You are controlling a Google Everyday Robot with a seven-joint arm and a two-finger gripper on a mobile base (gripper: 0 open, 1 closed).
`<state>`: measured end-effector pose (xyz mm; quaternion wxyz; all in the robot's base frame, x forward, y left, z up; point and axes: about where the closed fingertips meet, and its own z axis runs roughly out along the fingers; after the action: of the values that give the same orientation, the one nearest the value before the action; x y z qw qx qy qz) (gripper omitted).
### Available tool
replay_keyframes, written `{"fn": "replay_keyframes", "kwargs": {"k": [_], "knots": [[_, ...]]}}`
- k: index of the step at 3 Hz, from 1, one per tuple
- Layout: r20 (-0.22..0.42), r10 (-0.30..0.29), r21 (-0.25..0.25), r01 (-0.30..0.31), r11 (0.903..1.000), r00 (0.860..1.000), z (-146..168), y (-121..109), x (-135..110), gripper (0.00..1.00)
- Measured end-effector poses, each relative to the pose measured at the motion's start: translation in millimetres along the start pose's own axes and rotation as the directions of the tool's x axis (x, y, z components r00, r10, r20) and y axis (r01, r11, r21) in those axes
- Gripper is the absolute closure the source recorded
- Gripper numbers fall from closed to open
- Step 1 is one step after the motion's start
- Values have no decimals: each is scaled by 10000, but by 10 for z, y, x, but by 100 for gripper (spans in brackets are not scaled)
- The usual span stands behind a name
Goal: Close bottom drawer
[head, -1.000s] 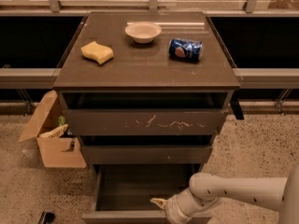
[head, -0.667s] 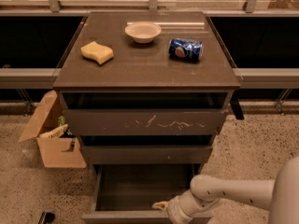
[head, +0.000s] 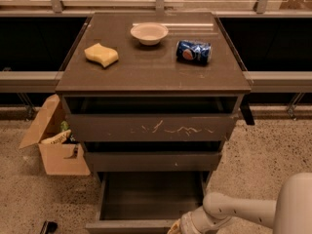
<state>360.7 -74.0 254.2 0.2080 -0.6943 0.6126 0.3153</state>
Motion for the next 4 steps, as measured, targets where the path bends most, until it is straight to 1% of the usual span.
{"fn": "replay_keyframes", "kwargs": {"k": [1, 2, 3, 4], "knots": [[-268, 204, 179, -199, 9996, 9994, 147, -12, 252, 96], [-462, 492, 356, -476, 9982, 9977, 283, -31, 482, 100], [-543, 827, 720, -787, 9943, 9951, 375, -77, 689, 100], [-557, 985, 1244, -909, 9880, 9936, 383, -187, 794, 87]]}}
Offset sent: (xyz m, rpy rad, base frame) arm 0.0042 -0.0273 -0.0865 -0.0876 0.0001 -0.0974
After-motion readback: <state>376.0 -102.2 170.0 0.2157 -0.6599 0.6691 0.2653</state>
